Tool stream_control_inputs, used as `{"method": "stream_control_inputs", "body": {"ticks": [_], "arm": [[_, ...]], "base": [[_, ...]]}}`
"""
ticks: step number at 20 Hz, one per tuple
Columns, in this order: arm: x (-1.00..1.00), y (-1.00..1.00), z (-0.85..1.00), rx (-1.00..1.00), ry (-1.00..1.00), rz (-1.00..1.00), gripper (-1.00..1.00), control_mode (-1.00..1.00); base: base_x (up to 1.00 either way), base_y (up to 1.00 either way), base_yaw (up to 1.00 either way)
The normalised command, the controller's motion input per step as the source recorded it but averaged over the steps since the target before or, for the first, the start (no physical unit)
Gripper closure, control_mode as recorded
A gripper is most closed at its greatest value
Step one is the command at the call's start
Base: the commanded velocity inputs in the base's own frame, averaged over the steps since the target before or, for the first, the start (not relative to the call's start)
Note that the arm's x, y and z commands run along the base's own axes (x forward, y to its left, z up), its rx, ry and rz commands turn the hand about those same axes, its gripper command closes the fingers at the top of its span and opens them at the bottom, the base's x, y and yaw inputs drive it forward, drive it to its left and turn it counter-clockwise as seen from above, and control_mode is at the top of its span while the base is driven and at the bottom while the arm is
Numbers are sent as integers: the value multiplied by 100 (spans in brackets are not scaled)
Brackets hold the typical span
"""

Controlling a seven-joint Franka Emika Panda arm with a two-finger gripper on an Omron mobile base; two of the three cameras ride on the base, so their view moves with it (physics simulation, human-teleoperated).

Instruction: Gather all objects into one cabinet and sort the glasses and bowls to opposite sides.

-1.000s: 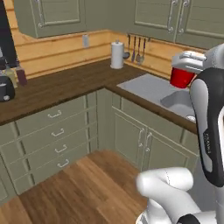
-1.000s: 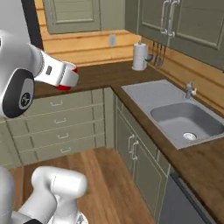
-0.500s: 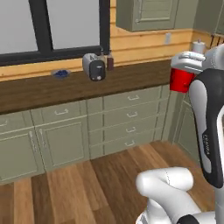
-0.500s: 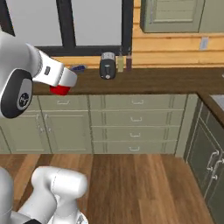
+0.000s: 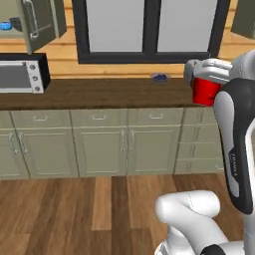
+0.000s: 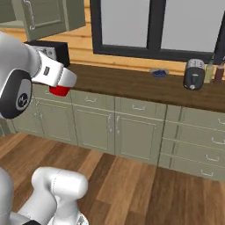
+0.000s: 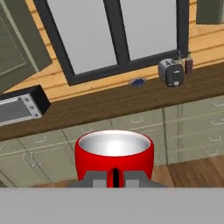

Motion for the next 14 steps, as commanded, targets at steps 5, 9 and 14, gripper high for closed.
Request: {"method": "stream_control_inputs", "body": {"ticks": [5, 9, 14], "arm": [[0, 0, 0, 0, 0, 0, 100, 100], [0, 0, 0, 0, 0, 0, 100, 100], [0, 0, 0, 0, 0, 0, 100, 100]], "base": [[8, 96, 23], [18, 100, 3], [12, 100, 4]]}}
